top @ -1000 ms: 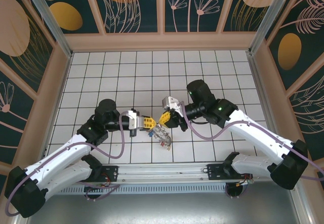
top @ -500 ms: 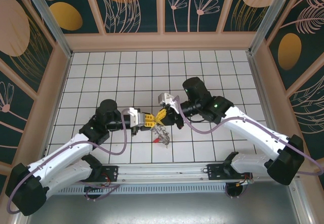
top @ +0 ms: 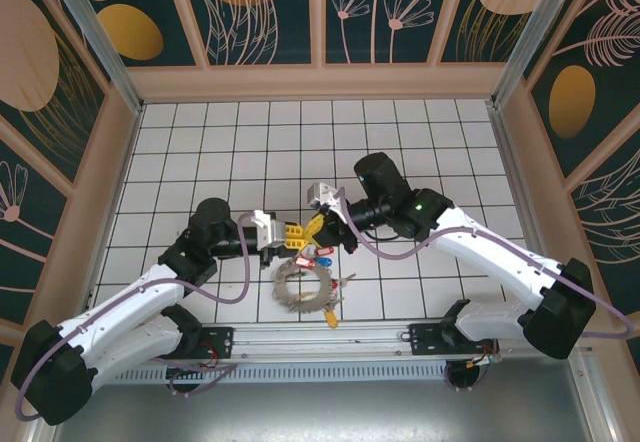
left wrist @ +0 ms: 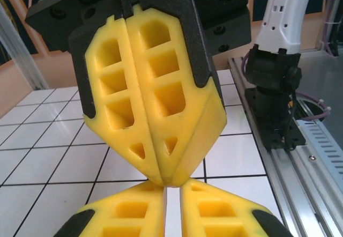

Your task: Put the keys on the keyring

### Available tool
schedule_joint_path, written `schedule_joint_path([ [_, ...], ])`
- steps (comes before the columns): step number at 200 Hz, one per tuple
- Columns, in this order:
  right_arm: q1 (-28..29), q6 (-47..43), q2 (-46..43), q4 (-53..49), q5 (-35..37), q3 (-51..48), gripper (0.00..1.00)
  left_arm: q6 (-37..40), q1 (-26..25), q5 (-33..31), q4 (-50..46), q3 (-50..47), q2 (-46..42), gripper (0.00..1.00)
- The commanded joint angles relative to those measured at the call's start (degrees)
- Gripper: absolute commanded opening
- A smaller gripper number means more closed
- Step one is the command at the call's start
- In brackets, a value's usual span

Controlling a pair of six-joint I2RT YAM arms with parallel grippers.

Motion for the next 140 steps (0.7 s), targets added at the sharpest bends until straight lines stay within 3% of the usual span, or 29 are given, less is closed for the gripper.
schedule_joint_path([
  [1, -1.04, 0.88, -0.55, 0.58, 7.53, -0.01, 0.05, -1.80, -0.14, -3.80, 1.28, -0.94, -1.32, 0.16],
  [16, -1.30, 0.99, -3.01, 1.64, 13.53, -3.05, 0.25, -5.13, 0.00, -13.03, 1.18, -2.86, -3.34, 0.16],
  [26, -1.22, 0.91, -4.41, 2.82, 15.72, -5.32, 0.32, -8.61, 0.38, -19.65, 1.62, -4.44, -5.38, 0.19],
  [52, -0.24, 1.34, -5.47, 6.70, 17.58, -9.62, 0.35, -21.06, 3.04, -35.21, 1.35, -7.22, -10.54, 0.44],
  [62, 0.70, 0.46, -4.61, 7.30, 17.71, -10.16, 0.35, -27.11, 4.49, -40.83, -1.61, -6.96, -11.92, 0.59],
  [70, 1.66, -0.54, -3.33, 7.35, 17.77, -10.13, 0.36, -30.87, 5.92, -44.26, -5.02, -6.15, -12.53, 0.66],
  [88, 4.41, -3.44, 1.01, 6.10, 18.56, -8.84, 0.36, -34.62, 9.34, -43.39, -13.11, -3.22, -11.41, 0.69],
  [111, 9.69, -7.24, 8.01, 4.80, 21.04, -6.77, 0.38, -39.01, 12.07, -44.06, -21.61, 0.90, -6.84, 0.80],
  [140, 15.66, -11.52, 14.79, 7.15, 24.47, -6.69, 0.40, -43.24, 19.50, -37.18, -22.13, 1.21, -4.54, 0.83],
])
